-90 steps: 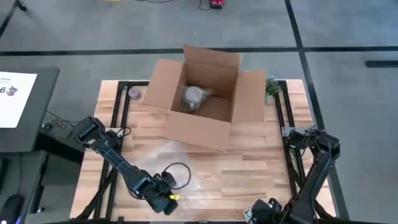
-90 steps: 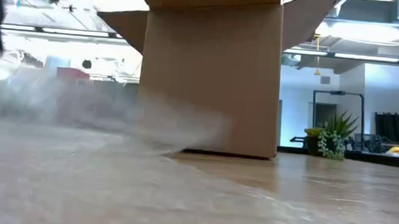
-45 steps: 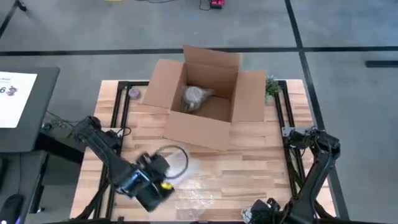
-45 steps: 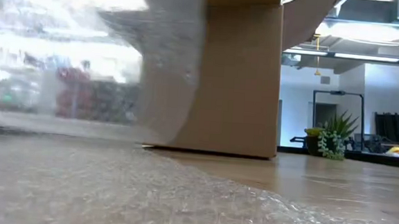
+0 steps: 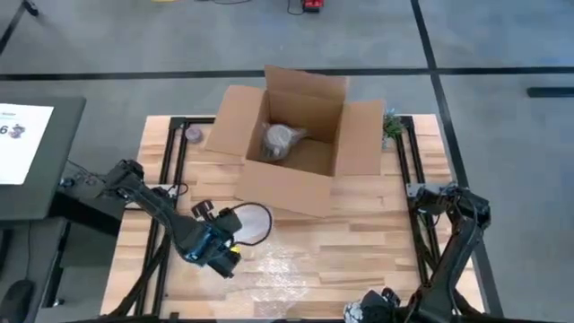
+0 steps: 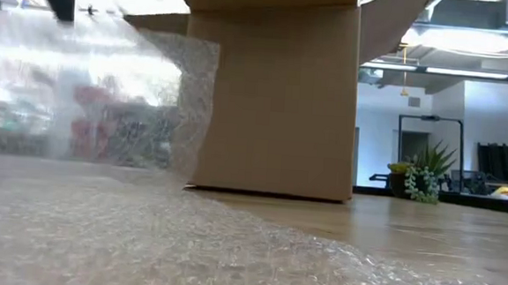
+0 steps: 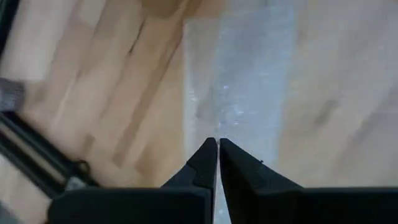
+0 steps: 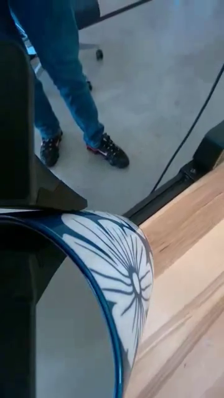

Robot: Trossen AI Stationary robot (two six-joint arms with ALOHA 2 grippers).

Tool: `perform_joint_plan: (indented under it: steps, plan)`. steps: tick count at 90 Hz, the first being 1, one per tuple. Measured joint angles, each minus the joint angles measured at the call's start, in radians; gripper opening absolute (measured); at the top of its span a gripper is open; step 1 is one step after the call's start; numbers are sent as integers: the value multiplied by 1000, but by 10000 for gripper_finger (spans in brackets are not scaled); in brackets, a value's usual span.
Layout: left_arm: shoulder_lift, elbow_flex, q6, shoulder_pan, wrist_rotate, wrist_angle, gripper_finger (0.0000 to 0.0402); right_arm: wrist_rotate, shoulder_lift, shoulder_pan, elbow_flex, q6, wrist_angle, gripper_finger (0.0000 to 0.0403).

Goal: Wrap mug
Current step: Prepare the transparent bubble wrap

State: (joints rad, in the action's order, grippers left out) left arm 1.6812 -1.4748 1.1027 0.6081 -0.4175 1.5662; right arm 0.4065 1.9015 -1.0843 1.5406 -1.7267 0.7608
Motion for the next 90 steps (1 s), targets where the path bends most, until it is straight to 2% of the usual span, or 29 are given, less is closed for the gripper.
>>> perform_joint_plan:
  steps: [22, 38, 49, 58, 71, 90]
  plan:
    - [-1, 180, -32, -36, 8, 5, 0, -1, 0, 0, 0, -8, -16, 9]
    - [-3, 254, -78, -46, -62, 3, 0, -3, 0, 3, 0, -27, -22, 9]
    - [-3, 349, -139, -93, -81, 5, 0, -7, 0, 13, 0, -27, -40, 9]
    - [-27, 417, -132, -133, -69, 10, 0, -12, 0, 31, 0, -18, -55, 9]
    - [-70, 396, -128, -134, 10, 5, 0, -15, 0, 79, 0, 49, -93, 9]
    - [-192, 223, -155, 13, 139, -55, 0, -15, 0, 160, 0, 177, -125, 9]
